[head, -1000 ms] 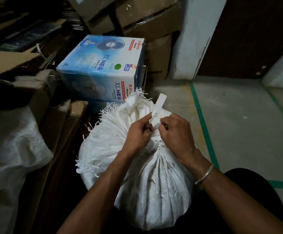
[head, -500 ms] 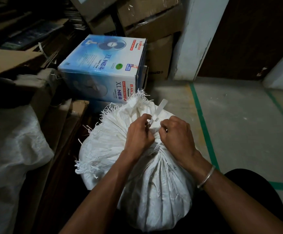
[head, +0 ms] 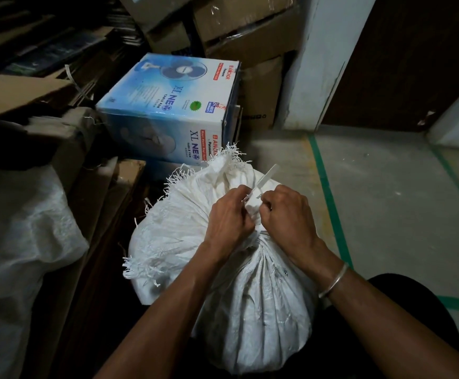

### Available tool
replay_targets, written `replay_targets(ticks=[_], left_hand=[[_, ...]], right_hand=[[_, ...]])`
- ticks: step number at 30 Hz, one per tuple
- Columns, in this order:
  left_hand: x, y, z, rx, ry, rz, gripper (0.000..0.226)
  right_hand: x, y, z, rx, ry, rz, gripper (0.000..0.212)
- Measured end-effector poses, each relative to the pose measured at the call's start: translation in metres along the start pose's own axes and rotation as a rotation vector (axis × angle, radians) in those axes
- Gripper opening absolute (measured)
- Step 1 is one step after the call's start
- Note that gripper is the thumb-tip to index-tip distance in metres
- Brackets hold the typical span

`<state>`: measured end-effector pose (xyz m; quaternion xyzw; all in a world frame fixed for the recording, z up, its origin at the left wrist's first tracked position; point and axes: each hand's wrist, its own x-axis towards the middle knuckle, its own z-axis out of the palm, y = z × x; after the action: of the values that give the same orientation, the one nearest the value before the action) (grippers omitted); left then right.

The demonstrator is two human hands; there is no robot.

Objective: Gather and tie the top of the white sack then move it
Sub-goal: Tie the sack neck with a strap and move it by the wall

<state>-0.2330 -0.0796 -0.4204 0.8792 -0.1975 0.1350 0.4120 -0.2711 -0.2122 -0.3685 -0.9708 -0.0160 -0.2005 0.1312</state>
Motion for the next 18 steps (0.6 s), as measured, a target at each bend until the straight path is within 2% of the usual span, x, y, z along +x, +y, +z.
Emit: replay_targets(ticks=[6, 10, 12, 15, 18], left_hand=[[-0.001, 0.005, -0.001, 0.048, 0.013, 0.027, 0.027], [-0.003, 0.004, -0.001, 0.043, 0.002, 0.004, 0.025], [-0.004, 0.004, -0.002, 0.038, 0.003, 0.000, 0.023], [-0.006, 0.007, -0.002, 0.058, -0.018, 0.039, 0.026], [-0.007, 0.006, -0.003, 0.082, -0.036, 0.078, 0.035]], right_hand=[[-0.010, 0.006, 0.011, 0.191, 0.058, 0.120, 0.007], [-0.027, -0.002, 0.015, 0.293, 0.090, 0.125, 0.006], [-0.030, -0.005, 0.013, 0.373, 0.120, 0.157, 0.012], [-0.024, -0.009, 0.014, 0.453, 0.178, 0.325, 0.037], [-0.016, -0.009, 0.015, 0.542, 0.248, 0.456, 0.041]])
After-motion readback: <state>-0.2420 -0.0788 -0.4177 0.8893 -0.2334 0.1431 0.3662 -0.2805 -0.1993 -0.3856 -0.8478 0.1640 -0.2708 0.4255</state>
